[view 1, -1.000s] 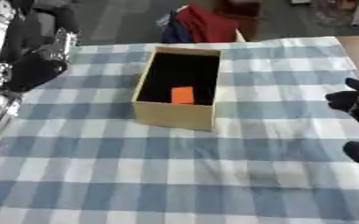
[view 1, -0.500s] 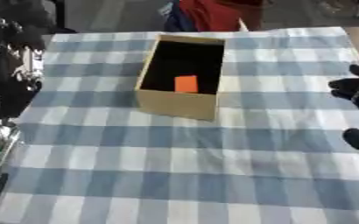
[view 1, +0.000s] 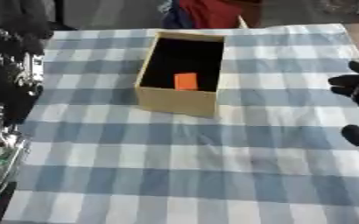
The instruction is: Pick up objects on the table and place them in the box.
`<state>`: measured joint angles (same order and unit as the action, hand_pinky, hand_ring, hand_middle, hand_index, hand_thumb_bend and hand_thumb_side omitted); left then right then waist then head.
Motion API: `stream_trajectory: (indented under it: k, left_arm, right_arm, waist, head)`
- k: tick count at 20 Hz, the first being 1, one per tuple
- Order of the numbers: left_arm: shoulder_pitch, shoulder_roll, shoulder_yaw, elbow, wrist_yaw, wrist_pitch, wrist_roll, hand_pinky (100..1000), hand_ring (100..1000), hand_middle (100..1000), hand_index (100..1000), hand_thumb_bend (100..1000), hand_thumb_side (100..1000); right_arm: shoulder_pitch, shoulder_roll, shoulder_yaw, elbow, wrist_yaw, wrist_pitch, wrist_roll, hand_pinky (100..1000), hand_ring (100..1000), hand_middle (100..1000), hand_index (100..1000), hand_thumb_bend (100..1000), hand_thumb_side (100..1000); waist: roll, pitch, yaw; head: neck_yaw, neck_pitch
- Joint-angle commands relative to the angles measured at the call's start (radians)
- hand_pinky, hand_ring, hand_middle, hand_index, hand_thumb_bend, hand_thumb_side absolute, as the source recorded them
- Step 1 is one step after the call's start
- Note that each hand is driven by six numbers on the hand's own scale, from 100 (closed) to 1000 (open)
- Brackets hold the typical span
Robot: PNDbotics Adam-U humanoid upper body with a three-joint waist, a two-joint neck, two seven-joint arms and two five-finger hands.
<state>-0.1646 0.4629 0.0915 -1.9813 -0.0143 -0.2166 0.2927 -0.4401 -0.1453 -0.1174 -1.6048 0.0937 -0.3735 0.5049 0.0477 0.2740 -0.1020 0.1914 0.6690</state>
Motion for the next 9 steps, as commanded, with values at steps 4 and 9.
stream_trajectory:
  k: [4, 9]
  left_arm:
    - [0.003, 0.001, 0.009, -0.019, 0.006, 0.009, -0.005, 924, 714, 667, 802, 100, 578]
    - [0.003, -0.003, 0.009, -0.019, 0.007, 0.009, -0.007, 924, 714, 667, 801, 100, 576]
  right_arm:
    - [-0.012, -0.009, -0.008, -0.03, 0.005, 0.001, -0.005, 871, 874, 776, 1000, 651, 540]
    - [-0.012, -0.008, -0.009, -0.034, 0.008, 0.003, -0.007, 870, 875, 776, 1000, 652, 541]
  waist:
    - [0.001, -0.017, 0.0]
    - [0.003, -0.019, -0.002]
  head:
    - [0.0, 0.0]
    - [-0.001, -0.007]
